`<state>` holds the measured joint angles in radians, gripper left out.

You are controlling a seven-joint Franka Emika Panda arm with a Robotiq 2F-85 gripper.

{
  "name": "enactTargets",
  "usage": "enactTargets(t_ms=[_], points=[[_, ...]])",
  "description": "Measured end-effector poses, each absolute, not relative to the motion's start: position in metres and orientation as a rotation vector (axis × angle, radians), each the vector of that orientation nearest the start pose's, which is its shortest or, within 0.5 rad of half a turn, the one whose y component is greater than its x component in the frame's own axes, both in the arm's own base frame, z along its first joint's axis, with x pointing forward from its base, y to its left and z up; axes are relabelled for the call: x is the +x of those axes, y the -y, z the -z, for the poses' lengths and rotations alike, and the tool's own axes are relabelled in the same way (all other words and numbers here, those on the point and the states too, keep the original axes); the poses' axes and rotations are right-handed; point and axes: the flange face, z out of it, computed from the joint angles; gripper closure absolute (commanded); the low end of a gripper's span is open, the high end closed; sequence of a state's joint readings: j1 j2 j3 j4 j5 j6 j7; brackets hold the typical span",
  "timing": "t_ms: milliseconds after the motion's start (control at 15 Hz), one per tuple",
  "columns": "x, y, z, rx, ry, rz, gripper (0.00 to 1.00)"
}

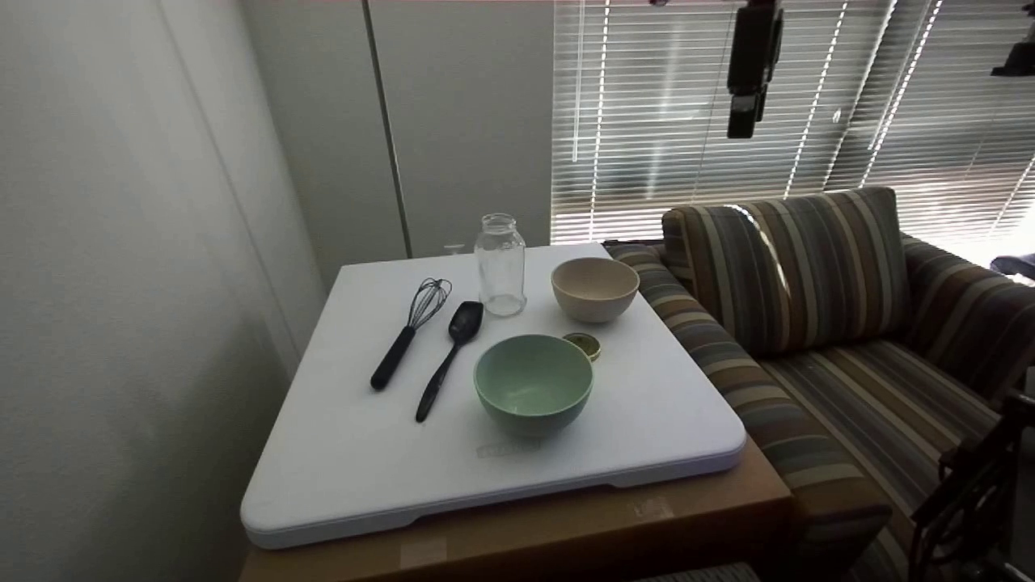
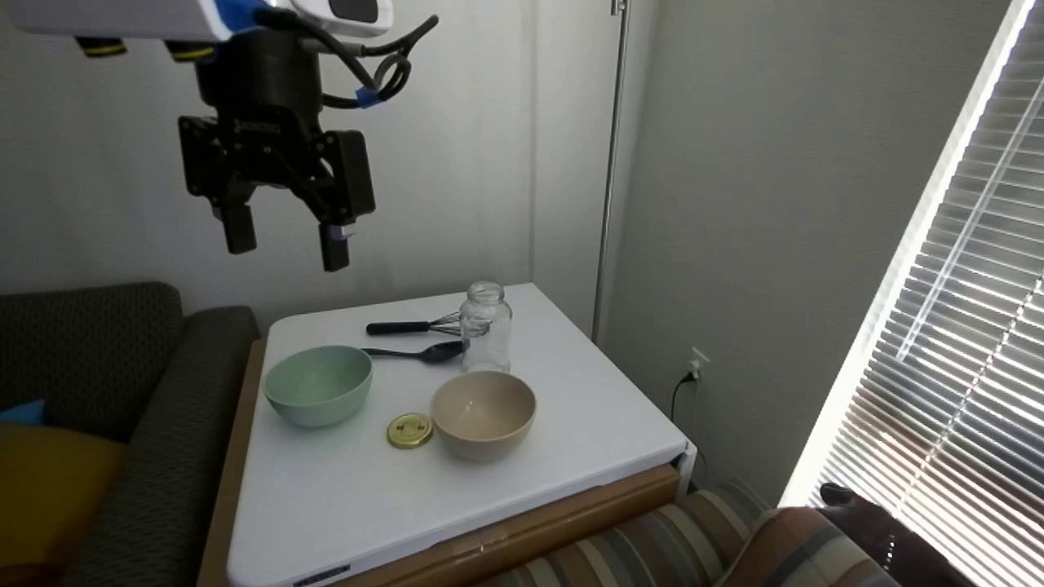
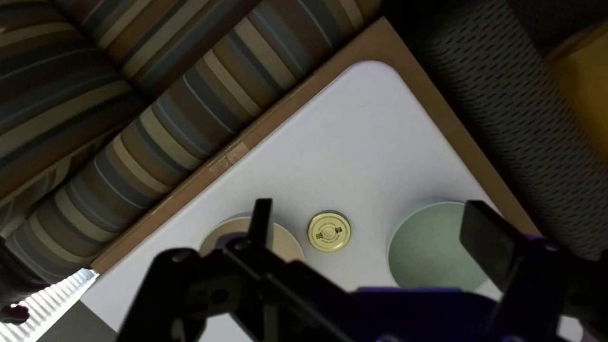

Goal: Pick the big spoon and put it in the white bowl

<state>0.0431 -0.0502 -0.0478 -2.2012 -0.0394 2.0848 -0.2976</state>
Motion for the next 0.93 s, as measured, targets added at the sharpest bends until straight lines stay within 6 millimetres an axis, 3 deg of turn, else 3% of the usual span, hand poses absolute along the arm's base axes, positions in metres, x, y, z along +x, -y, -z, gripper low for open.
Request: enactTargets(t_ms=[600, 800, 933], points=[[0.59, -0.086, -0.329, -3.117, 0.702, -0.212, 0.0], [0.615, -0.101, -0.314, -3.062, 0.671, -0.213, 0.0], [0.62, -0.101, -0.312, -3.06, 0.667, -0.215, 0.0]])
